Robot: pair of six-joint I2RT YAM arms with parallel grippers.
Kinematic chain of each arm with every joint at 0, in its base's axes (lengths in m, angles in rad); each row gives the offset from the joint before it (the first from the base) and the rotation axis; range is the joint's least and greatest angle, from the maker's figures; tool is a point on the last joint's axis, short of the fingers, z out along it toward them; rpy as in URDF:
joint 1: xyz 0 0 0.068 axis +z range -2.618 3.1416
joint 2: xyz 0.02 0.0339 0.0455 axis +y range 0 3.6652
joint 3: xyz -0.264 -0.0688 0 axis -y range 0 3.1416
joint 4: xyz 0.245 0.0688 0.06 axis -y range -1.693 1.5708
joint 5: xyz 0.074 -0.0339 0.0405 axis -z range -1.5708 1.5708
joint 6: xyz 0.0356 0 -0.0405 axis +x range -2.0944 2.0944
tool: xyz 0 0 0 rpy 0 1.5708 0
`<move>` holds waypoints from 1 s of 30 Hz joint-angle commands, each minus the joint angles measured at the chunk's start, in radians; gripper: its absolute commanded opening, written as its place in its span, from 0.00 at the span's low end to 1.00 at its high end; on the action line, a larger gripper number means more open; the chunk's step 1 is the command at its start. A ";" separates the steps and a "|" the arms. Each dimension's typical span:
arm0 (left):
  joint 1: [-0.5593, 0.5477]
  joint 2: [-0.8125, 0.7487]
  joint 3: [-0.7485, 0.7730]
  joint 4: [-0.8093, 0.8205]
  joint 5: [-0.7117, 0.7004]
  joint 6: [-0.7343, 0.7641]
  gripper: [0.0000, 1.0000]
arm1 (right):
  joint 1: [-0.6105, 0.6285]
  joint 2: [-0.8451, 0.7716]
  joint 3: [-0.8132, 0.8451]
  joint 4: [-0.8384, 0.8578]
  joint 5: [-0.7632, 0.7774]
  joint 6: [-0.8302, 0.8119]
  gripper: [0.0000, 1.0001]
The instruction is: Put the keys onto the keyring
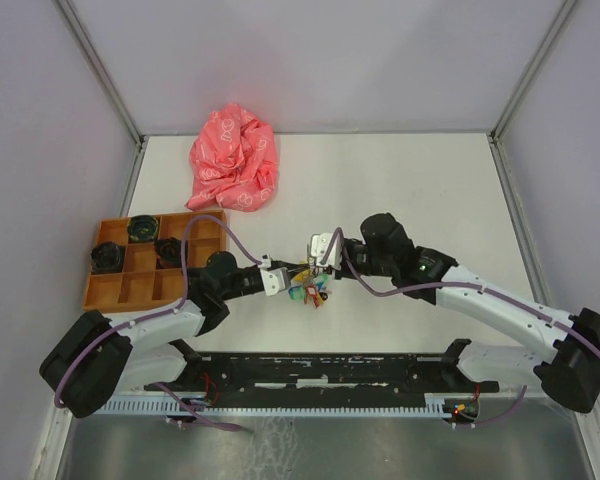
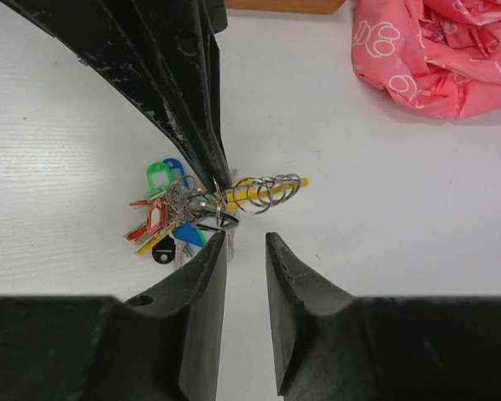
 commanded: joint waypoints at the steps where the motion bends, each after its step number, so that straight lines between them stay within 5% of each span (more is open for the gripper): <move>1: -0.001 -0.005 0.004 0.086 0.015 -0.030 0.03 | -0.027 -0.051 -0.053 0.091 -0.054 0.057 0.34; 15: -0.002 -0.014 0.003 0.095 0.027 -0.042 0.03 | -0.037 0.003 -0.105 0.218 -0.098 0.115 0.36; 30: -0.002 -0.006 0.001 0.111 0.027 -0.042 0.03 | -0.047 0.012 -0.095 0.154 -0.098 0.106 0.31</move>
